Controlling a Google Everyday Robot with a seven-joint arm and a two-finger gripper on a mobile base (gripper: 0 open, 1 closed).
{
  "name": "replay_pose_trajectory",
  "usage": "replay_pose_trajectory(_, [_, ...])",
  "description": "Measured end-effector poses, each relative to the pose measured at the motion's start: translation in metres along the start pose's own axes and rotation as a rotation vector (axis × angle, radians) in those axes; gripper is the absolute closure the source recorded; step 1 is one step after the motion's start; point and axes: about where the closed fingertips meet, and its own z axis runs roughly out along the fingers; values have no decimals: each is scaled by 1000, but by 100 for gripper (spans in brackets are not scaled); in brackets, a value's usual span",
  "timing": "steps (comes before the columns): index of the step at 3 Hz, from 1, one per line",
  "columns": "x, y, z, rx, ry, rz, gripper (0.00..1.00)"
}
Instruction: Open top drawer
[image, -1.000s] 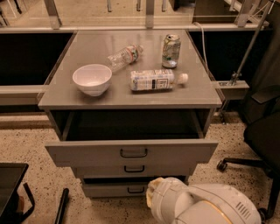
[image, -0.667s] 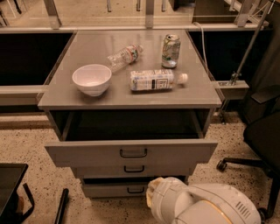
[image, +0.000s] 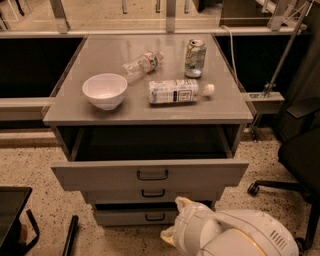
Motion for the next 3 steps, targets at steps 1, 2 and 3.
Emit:
replay_pose_trajectory(1, [0,0,0,0,0,0,0])
replay_pose_trajectory(2, [1,-3,0,8,-1,1,0])
replay_pose_trajectory(3, [5,-32,3,37,-9,-15,0])
